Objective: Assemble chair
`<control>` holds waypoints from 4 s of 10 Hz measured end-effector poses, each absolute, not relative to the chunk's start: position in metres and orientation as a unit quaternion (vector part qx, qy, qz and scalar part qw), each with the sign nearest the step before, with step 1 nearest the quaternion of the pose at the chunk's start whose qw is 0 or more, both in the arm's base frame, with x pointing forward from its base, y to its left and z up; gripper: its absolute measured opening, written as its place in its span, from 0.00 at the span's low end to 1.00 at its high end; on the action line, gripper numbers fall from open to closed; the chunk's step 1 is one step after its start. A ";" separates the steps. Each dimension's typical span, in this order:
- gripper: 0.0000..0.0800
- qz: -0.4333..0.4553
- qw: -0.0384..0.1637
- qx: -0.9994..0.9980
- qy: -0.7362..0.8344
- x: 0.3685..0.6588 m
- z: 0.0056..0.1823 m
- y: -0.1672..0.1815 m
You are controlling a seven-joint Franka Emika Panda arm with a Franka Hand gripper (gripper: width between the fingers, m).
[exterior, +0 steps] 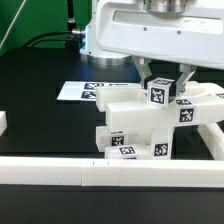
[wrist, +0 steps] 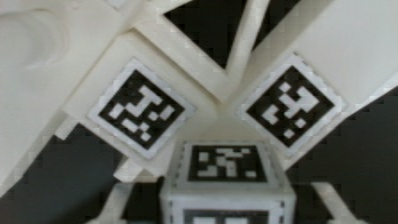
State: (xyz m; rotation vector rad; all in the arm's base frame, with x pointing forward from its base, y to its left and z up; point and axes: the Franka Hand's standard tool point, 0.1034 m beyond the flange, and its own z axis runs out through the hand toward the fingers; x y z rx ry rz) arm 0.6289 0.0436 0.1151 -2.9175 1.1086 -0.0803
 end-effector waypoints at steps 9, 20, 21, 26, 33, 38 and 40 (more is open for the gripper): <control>0.66 -0.017 0.041 -0.827 0.560 0.631 0.115 0.041; 0.81 -0.066 0.022 -0.987 0.147 0.631 0.115 0.035; 0.81 -0.067 0.014 -0.994 0.090 0.631 0.115 0.033; 0.81 -0.065 -0.012 -0.995 -0.078 0.630 0.116 0.034; 0.36 -0.067 -0.008 -0.997 -0.022 0.631 0.115 0.033; 0.36 -0.068 0.002 -0.985 0.161 0.632 0.116 0.028; 0.36 -0.068 0.007 -0.972 0.225 0.632 0.116 0.028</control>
Offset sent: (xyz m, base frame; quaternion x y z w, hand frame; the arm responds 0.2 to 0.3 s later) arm -0.0080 -0.0040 -0.0038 0.0322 -0.0412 0.2203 0.9740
